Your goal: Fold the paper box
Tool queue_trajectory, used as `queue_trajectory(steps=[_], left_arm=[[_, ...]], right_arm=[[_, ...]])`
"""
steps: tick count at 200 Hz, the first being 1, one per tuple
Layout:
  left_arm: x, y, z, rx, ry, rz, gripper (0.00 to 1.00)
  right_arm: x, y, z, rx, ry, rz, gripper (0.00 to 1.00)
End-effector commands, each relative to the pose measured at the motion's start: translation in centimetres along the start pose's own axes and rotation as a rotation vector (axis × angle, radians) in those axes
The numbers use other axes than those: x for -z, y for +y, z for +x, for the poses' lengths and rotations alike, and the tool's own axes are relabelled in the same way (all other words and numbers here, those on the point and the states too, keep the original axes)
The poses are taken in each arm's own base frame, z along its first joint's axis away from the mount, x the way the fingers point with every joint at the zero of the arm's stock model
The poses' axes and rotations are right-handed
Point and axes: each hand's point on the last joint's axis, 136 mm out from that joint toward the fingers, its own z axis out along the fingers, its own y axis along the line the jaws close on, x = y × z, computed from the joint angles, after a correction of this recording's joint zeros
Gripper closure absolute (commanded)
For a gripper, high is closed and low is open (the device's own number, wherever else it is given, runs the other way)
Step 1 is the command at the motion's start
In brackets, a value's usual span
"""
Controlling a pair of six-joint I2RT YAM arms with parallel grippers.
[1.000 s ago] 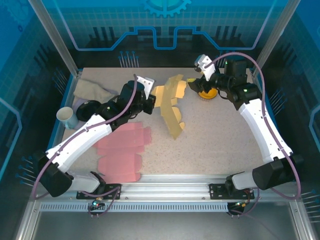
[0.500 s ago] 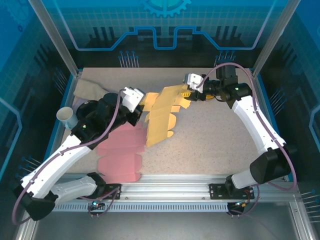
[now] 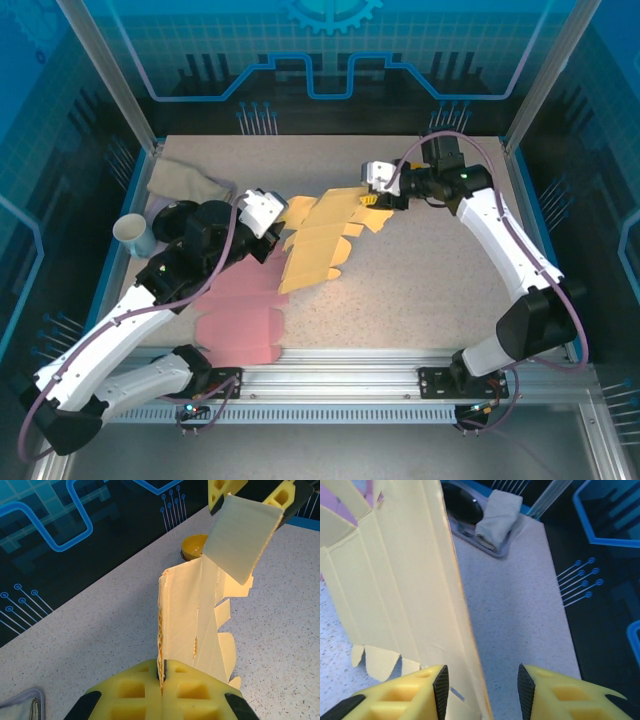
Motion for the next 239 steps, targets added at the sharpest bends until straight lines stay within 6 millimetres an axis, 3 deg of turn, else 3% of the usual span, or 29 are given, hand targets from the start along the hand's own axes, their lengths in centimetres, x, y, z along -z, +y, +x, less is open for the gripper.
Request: queue_trajectory(steps=[1,88,170,239], left_arm=[[0.7,-0.2,-1.2,-0.017,-0.062,0.011,1.0],[0.9,0.0,-0.1,-0.028,-0.046,-0.007,1.0],[0.7,-0.2,0.1,-0.026,-0.042,-0.001,1.0],[0.2,0.1,1.0,-0.033,-0.006,-0.024,1.0]], right_arm=[[-0.4,1.5,-0.2,0.022,0.024,-0.069,0.58],[0.8,1.6,-0.2,0.052,0.08,-0.057,0.68],[1.1,2.1,-0.3,0.072,0.114,-0.06,0.7],[1.1,2.0,-0.2,0.102,0.161,-0.052,0.93]])
